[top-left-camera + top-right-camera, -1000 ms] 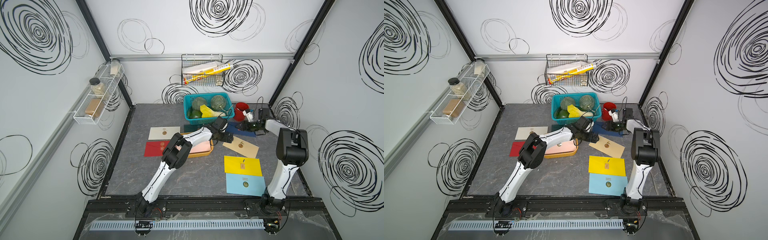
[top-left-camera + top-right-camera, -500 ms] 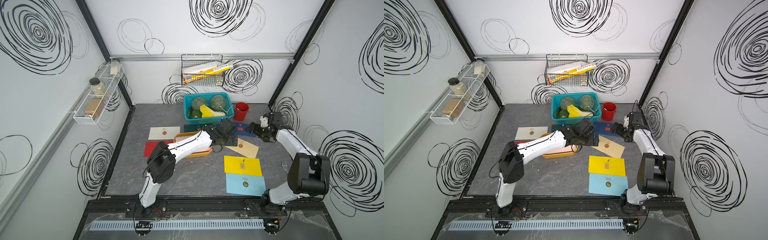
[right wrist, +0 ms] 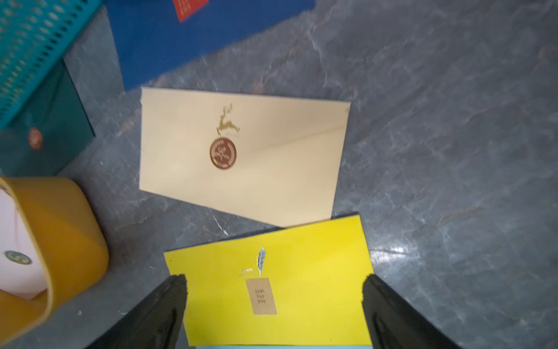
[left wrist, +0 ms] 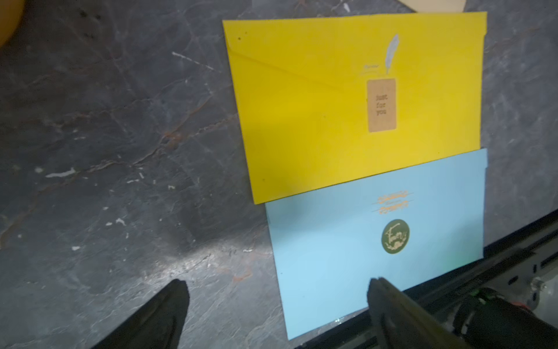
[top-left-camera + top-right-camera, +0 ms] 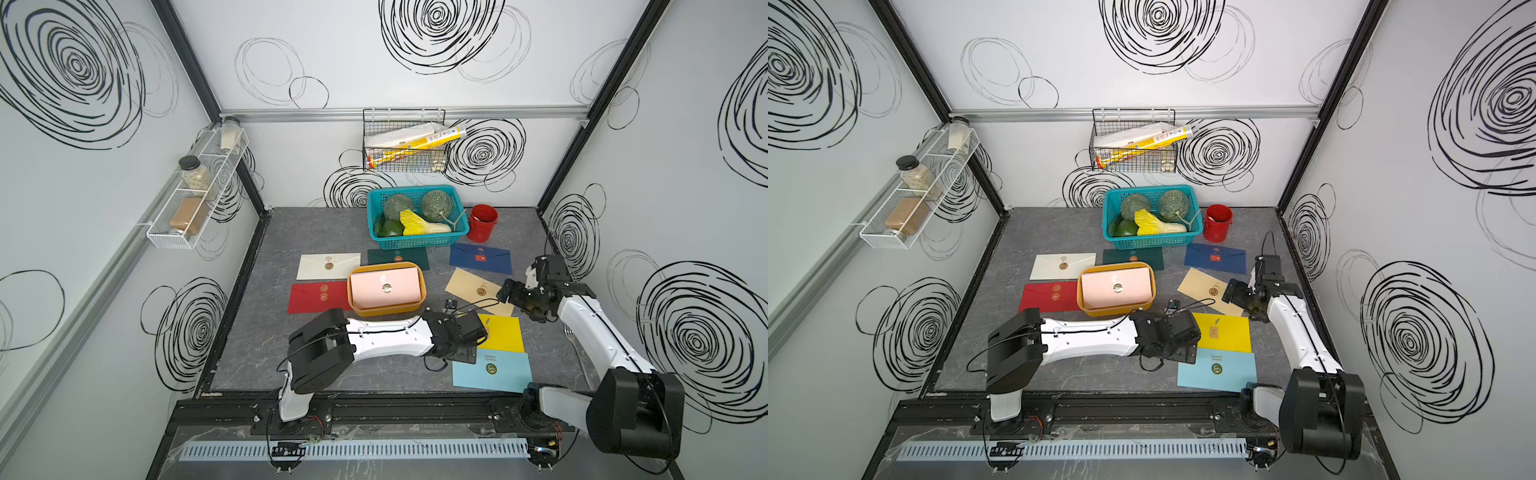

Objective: Put the sealed envelopes into the storage box
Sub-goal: Move the envelope to the center of the board.

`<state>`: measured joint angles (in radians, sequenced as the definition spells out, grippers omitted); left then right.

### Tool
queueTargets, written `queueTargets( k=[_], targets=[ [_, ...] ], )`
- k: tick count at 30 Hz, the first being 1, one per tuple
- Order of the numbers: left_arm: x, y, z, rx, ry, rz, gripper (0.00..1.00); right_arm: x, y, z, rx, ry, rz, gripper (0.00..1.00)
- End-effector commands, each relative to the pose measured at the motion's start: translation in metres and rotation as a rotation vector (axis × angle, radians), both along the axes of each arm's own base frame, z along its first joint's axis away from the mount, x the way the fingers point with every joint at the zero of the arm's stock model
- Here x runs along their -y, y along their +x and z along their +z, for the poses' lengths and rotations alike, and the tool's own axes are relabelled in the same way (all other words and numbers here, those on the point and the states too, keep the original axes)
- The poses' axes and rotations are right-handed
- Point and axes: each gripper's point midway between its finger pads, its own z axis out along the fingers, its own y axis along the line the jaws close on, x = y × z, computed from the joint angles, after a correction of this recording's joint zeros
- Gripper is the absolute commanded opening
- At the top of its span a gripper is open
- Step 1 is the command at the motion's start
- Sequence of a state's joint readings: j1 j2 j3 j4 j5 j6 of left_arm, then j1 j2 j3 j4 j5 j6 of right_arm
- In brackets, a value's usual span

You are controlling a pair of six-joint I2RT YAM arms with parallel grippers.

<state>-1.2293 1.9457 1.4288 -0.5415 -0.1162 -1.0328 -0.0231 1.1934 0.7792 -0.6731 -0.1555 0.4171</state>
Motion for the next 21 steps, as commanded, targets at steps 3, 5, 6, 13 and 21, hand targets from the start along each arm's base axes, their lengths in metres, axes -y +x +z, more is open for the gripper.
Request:
queueTargets(
  k=[3, 5, 6, 13, 21],
  targets=[
    [0.011, 0.006, -0.003, 0.015, -0.011, 0.013, 0.99, -0.015, -0.043, -0.028, -0.130, 0.002, 0.047, 0.89],
    [0.006, 0.013, -0.002, 0.019, -0.010, 0.030, 0.99, -0.020, -0.048, -0.029, -0.138, 0.003, 0.051, 0.88],
    [0.003, 0.017, -0.001, 0.015, -0.013, 0.038, 0.99, -0.022, -0.050, -0.030, -0.153, -0.005, 0.061, 0.88],
    [-0.014, 0.042, 0.019, 0.046, -0.038, 0.086, 0.99, -0.035, -0.053, -0.041, -0.206, -0.023, 0.106, 0.87],
    [-0.025, 0.052, 0.030, 0.056, -0.061, 0.103, 0.99, -0.045, -0.056, -0.071, -0.255, 0.014, 0.090, 0.87]
  ],
)
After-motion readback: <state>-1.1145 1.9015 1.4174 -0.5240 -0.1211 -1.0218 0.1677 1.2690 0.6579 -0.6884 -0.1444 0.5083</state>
